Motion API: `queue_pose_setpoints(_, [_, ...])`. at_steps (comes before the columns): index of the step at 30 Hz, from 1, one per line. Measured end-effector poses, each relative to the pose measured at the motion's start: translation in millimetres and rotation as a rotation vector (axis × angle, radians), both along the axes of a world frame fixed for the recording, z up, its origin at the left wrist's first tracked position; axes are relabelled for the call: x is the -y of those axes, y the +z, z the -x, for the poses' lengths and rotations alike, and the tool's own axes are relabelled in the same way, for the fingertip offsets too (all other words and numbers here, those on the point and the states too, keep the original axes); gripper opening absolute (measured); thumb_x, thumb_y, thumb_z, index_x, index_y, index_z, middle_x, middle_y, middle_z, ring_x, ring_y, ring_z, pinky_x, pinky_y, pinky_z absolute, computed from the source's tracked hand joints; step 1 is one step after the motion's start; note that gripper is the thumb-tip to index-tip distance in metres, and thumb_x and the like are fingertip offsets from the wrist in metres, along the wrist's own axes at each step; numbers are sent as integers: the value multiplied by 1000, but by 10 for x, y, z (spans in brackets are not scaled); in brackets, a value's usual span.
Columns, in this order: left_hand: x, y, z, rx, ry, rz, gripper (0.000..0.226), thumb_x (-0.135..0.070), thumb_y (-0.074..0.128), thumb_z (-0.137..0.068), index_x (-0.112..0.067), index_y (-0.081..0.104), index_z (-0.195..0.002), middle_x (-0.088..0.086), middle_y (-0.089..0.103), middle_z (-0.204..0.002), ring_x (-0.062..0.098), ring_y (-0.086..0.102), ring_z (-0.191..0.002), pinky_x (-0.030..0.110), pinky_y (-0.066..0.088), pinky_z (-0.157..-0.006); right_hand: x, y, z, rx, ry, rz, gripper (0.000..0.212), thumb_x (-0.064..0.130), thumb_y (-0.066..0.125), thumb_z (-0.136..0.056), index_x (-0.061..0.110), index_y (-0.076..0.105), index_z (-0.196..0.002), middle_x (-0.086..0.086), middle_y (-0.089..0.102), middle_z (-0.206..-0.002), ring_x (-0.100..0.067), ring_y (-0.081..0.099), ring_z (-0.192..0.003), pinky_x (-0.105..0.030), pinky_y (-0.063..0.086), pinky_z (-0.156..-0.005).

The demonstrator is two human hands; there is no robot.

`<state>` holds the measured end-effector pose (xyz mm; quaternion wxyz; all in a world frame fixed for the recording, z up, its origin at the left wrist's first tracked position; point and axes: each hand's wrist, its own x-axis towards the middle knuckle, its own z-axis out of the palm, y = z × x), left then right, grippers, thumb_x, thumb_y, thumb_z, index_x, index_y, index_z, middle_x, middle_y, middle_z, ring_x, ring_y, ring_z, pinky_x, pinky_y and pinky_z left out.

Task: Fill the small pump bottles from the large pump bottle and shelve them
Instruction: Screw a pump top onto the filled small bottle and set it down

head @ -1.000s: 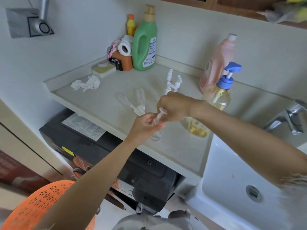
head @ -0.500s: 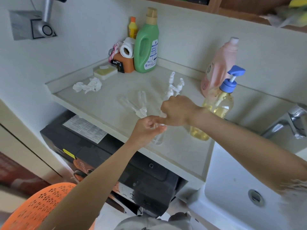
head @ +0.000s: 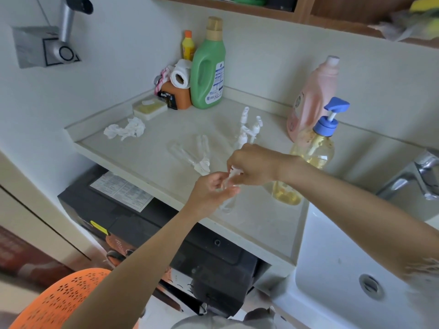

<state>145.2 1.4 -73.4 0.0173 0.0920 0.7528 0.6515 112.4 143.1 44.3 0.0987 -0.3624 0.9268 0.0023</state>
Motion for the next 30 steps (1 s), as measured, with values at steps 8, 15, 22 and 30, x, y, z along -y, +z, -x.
queue_pose_setpoints(8, [5,-18,-15,13,-21,-13,24,-18,74,-81,-27,67,-101,-6,74,-102,7,67,-101,27,47,-96,-111,-265,-127,-126,-176,166,48,43,55,-94,20,30,-61,3,38,-62,-24,39,-71,-27,25,-66])
queue_pose_setpoints(15, [23,-69,-7,-50,16,40,27,-21,76,-80,-23,67,-105,-7,73,-102,8,67,-100,32,50,-96,-158,-627,-245,-41,-389,700,33,37,74,-80,13,57,-65,-2,57,-61,-13,51,-59,-33,44,-63])
queue_pose_setpoints(22, [348,-156,117,-51,47,357,44,-24,77,-79,-23,62,-120,-10,65,-116,7,63,-103,29,50,-91,-228,-782,-152,-178,-570,785,35,24,69,-86,22,45,-60,5,50,-59,-16,51,-61,-25,34,-61])
queue_pose_setpoints(30, [871,-23,733,-264,173,1038,62,5,54,-80,-15,46,-138,6,47,-141,28,40,-129,39,40,-102,-314,-797,160,-223,-777,859,37,25,68,-88,16,41,-65,9,39,-55,-19,42,-60,-26,21,-56])
